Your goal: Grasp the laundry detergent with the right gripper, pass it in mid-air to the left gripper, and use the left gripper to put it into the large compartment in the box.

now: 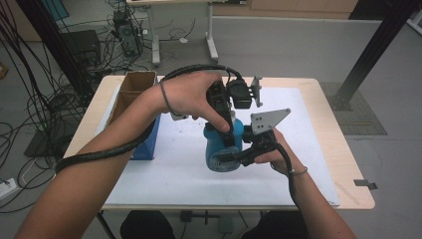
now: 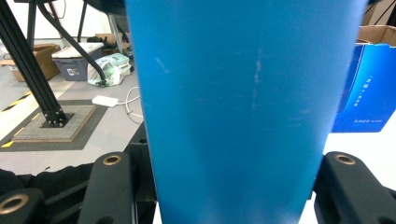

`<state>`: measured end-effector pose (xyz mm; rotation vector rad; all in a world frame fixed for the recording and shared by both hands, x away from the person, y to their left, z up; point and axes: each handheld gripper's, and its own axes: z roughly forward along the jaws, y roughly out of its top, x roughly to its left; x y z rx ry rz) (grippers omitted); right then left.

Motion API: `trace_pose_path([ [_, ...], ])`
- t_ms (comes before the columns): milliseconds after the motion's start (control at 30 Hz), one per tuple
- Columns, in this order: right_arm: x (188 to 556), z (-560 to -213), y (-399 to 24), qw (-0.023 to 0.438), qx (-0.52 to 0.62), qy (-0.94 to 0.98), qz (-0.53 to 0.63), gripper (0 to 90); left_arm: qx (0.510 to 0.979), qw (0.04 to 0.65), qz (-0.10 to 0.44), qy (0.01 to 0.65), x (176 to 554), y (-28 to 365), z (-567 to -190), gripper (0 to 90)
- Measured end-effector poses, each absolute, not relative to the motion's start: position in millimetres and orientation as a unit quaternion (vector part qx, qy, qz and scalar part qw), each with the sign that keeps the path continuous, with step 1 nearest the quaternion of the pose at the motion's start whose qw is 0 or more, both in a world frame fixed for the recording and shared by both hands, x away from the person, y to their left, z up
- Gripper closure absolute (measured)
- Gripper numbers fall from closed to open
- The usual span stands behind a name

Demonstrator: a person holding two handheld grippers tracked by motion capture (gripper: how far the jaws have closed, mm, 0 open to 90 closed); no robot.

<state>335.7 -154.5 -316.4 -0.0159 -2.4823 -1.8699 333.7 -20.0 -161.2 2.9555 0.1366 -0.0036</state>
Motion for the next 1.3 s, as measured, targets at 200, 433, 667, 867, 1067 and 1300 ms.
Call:
trace_pose_path([
  [200, 336.2, -316.5, -154.6, 0.016, -0.005, -0.799, -0.602, 43.5, 0.995, 0.091, 0.000, 0.044, 333.9, -20.2, -161.3, 36.5],
  [433, 337.1, -316.0, -155.4, 0.016, -0.006, -0.797, -0.604, 43.6, 0.995, 0.093, 0.006, 0.040, 333.3, -21.1, -160.1, 37.0],
  [667, 336.7, -316.0, -155.8, 0.015, -0.005, -0.798, -0.603, 43.6, 0.995, 0.092, 0.008, 0.039, 332.4, -21.4, -160.5, 37.2],
  [867, 336.6, -315.9, -155.2, 0.014, -0.005, -0.798, -0.603, 43.6, 0.995, 0.094, 0.009, 0.040, 331.9, -20.1, -160.4, 37.2],
  [1067, 336.5, -315.1, -154.2, 0.013, -0.004, -0.798, -0.602, 43.6, 0.995, 0.094, 0.009, 0.040, 331.6, -19.0, -159.9, 37.3],
  [1300, 335.7, -314.6, -153.3, 0.013, -0.004, -0.799, -0.601, 43.6, 0.995, 0.095, 0.011, 0.040, 330.5, -17.9, -159.7, 37.3],
])
